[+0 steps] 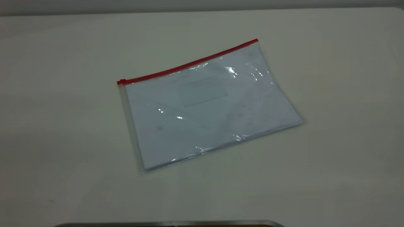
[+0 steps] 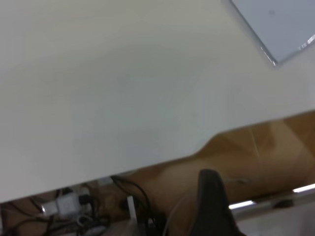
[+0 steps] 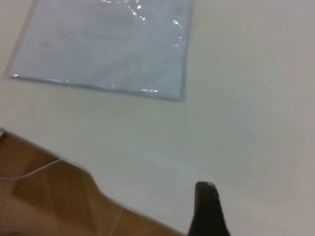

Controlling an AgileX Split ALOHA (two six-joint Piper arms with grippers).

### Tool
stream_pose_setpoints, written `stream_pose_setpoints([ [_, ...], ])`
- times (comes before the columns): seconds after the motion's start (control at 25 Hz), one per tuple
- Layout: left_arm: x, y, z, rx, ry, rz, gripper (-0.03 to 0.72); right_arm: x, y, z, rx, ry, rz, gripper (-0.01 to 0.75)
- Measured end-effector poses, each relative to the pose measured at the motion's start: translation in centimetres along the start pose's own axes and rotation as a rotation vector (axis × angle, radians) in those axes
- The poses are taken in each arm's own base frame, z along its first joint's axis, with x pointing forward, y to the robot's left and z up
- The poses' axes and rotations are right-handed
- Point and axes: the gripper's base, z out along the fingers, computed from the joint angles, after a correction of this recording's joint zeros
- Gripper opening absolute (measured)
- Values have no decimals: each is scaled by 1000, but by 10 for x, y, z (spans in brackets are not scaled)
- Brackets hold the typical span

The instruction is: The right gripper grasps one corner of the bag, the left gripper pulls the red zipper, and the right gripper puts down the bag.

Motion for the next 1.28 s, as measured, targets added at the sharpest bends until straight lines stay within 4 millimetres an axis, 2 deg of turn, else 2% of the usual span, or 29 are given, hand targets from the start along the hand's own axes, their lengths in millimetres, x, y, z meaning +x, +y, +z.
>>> stream_pose_setpoints([
  [0.2, 7, 0, 13, 7, 50, 15, 590, 4, -1, -4, 28, -35, 22, 573],
  [0.56, 9, -2, 19, 30, 45, 21, 590, 4, -1, -4, 30, -37, 29, 572],
  [1.28, 9, -2, 18, 26, 21, 18, 590, 4, -1, -4, 30, -37, 29, 572],
])
